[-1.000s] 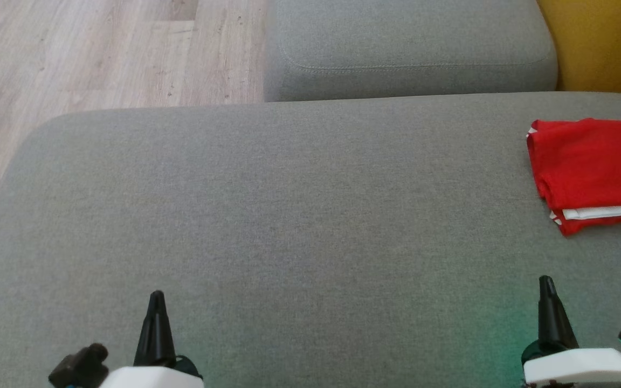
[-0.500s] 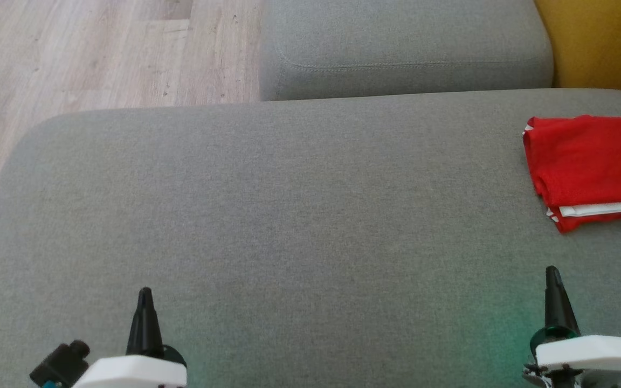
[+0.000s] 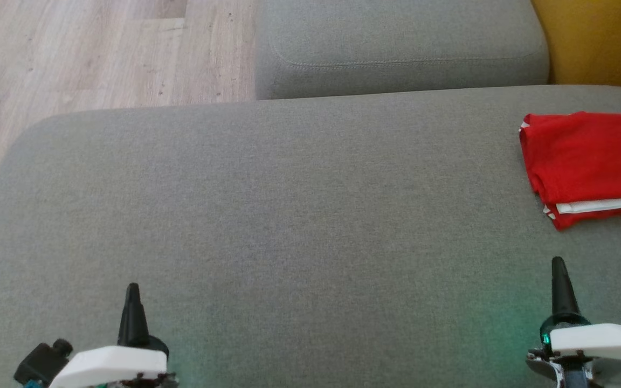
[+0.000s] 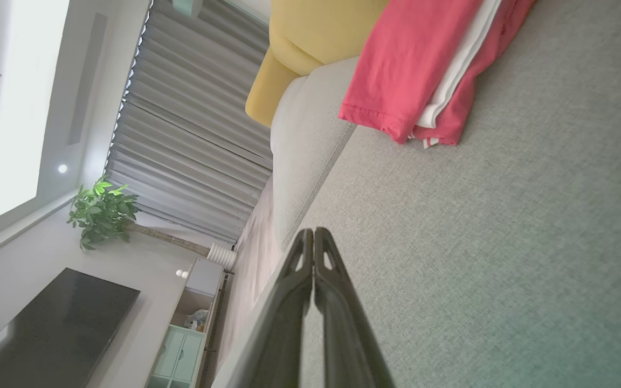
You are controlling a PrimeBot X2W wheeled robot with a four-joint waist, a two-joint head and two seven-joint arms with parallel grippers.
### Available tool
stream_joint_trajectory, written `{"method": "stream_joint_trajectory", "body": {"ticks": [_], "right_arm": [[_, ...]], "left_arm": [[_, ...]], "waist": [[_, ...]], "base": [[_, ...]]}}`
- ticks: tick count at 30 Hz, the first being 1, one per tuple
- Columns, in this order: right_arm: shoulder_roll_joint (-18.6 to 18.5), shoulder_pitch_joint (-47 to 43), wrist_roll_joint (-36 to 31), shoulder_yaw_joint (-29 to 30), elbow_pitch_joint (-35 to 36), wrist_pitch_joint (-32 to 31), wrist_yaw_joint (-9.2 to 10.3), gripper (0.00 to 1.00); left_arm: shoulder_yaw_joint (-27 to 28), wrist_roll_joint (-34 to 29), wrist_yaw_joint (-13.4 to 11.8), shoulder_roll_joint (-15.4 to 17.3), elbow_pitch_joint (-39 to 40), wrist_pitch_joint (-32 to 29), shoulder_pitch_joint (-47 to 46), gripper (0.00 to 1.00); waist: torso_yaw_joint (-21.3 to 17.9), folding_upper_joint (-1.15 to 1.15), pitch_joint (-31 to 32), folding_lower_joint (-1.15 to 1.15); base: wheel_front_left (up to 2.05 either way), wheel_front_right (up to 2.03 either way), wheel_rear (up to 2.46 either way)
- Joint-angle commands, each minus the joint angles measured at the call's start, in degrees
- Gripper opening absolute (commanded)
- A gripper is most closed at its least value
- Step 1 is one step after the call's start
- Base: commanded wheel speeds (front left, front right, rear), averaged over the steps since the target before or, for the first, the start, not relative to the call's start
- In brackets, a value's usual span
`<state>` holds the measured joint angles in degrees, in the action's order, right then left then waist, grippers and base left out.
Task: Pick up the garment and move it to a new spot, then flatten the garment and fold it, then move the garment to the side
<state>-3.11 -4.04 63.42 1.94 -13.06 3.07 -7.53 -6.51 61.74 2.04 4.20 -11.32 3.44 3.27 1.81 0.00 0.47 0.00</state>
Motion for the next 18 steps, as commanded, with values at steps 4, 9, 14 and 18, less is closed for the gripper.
{"method": "stream_joint_trajectory", "body": {"ticks": [4, 9, 14, 18], "right_arm": [[-1.3, 3.5, 3.6, -0.3, 1.4, -1.0, 0.03, 0.00], [-1.3, 4.3, 6.9, 0.0, 1.1, -1.8, 0.03, 0.00], [-1.3, 5.1, 10.2, 0.3, 0.9, -2.6, 0.03, 0.00], [-1.3, 5.7, 12.8, 0.6, 0.6, -3.3, 0.03, 0.00]], "left_arm": [[2.6, 3.6, 0.9, 0.7, 1.1, -0.9, -3.8, 0.00], [3.6, 7.2, 1.4, 0.7, 0.6, -1.7, -4.4, 0.00], [4.5, 10.7, 2.0, 0.7, 0.2, -2.6, -5.1, 0.00], [5.3, 13.5, 2.4, 0.6, -0.2, -3.3, -5.6, 0.00]], "waist": [[-0.2, 0.00, -0.1, 0.00], [-0.4, 0.00, -0.1, 0.00], [-0.6, 0.00, -0.2, 0.00], [-0.7, 0.00, -0.3, 0.00]], "base": [[0.00, 0.00, 0.00], [0.00, 0.00, 0.00], [0.00, 0.00, 0.00], [0.00, 0.00, 0.00]]}}
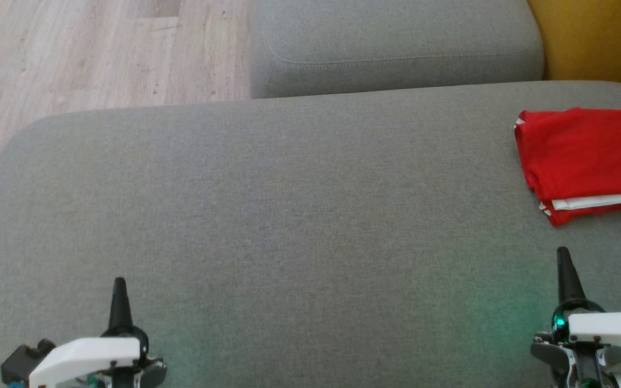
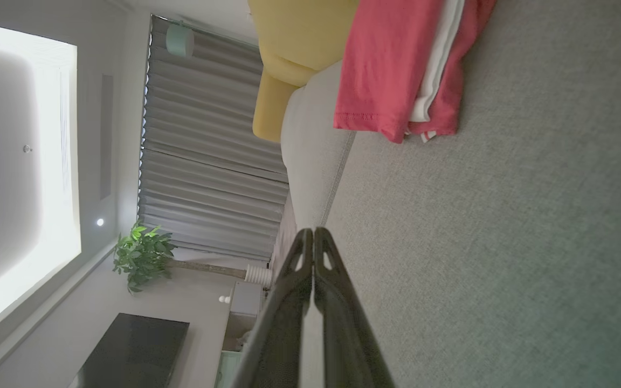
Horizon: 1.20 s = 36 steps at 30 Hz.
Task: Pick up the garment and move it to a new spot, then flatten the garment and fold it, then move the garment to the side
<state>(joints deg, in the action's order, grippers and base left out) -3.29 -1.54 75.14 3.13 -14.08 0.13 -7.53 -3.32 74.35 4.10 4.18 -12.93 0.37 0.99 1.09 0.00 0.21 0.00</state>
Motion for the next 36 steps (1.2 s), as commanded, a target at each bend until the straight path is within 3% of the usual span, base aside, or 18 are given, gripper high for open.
{"method": "stream_joint_trajectory", "body": {"ticks": [1, 25, 36], "right_arm": [[-1.1, 3.4, 1.7, -0.5, 1.6, -0.5, 0.03, 0.00], [-1.1, 7.5, 18.7, 1.3, 0.2, -4.9, 0.04, 0.00], [-0.9, 7.6, 18.6, 1.5, 0.2, -5.1, 0.04, 0.00]], "left_arm": [[2.3, 1.6, 0.5, 0.7, 1.3, -0.4, -3.5, 0.00], [7.4, 19.8, 3.4, 0.5, -1.0, -4.9, -7.0, 0.00], [7.7, 19.6, 3.4, 0.2, -1.0, -5.1, -7.0, 0.00]], "waist": [[0.0, 0.00, 0.0, 0.00], [-1.1, 0.00, -0.4, 0.00], [-1.1, 0.00, -0.4, 0.00]], "base": [[0.00, 0.00, 0.00], [0.00, 0.00, 0.00], [0.00, 0.00, 0.00]]}}
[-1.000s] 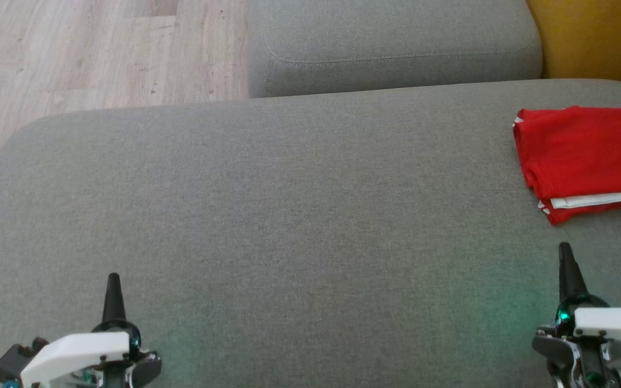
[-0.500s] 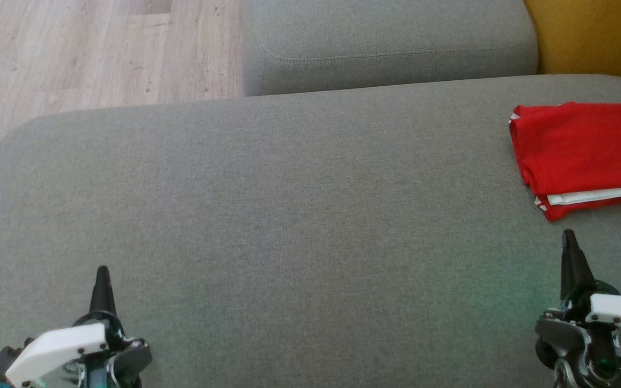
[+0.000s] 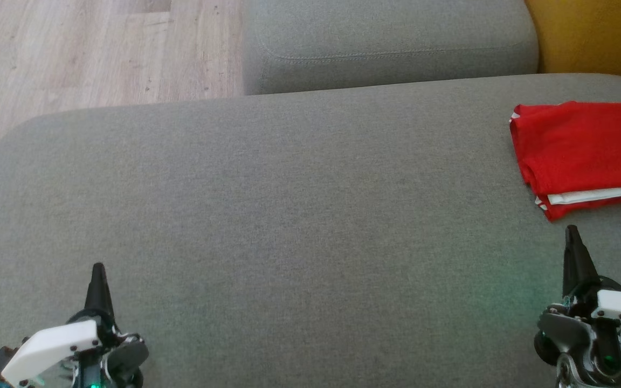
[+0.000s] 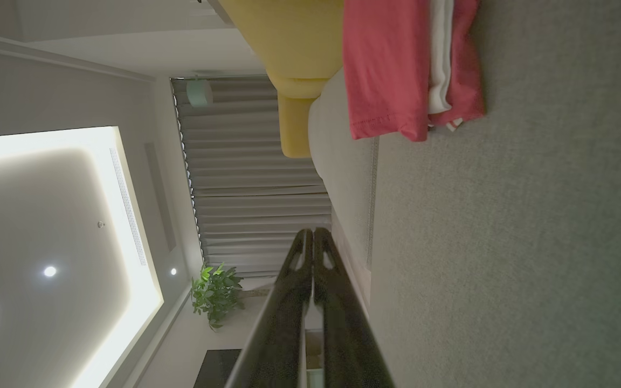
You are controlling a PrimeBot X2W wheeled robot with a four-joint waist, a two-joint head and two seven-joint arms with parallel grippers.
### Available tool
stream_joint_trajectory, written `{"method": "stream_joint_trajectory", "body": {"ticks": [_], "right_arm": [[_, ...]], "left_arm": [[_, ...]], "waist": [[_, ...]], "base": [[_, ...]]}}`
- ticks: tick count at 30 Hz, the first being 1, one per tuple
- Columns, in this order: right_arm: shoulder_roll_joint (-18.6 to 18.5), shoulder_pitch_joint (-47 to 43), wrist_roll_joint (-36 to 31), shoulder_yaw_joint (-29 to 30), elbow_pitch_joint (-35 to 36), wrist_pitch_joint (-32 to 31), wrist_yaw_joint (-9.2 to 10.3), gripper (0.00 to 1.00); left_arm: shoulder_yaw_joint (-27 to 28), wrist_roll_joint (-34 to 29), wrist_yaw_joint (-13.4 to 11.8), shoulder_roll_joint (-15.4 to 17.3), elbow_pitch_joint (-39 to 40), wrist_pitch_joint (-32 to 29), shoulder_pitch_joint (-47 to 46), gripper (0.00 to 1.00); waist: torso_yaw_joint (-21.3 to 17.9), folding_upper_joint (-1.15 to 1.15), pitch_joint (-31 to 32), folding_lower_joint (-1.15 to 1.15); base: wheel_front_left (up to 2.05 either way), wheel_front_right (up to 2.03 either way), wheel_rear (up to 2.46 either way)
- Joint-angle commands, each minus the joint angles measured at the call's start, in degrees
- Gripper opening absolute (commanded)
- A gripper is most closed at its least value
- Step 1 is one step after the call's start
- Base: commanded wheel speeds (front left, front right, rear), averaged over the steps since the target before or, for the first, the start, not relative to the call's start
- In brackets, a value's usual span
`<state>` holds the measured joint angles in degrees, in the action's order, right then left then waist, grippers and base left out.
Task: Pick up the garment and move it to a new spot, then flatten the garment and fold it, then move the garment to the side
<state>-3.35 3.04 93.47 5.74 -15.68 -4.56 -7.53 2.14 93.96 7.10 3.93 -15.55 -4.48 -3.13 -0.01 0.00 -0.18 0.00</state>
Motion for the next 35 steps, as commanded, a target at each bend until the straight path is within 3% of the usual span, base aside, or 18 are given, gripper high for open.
{"method": "stream_joint_trajectory", "body": {"ticks": [1, 35], "right_arm": [[-0.9, 3.0, 0.2, -1.0, 1.8, -0.5, 0.04, 0.00], [-0.4, 3.0, -0.3, -0.4, 1.7, -1.0, 0.04, 0.00]], "left_arm": [[2.3, 0.0, 0.4, 0.5, 1.6, -0.3, -2.9, 0.00], [3.0, -0.6, 0.4, 0.0, 1.6, -0.9, -2.9, 0.00]], "waist": [[0.0, 0.00, 0.0, 0.00], [0.0, 0.00, 0.0, 0.00]], "base": [[0.00, 0.00, 0.00], [0.00, 0.00, 0.00]]}}
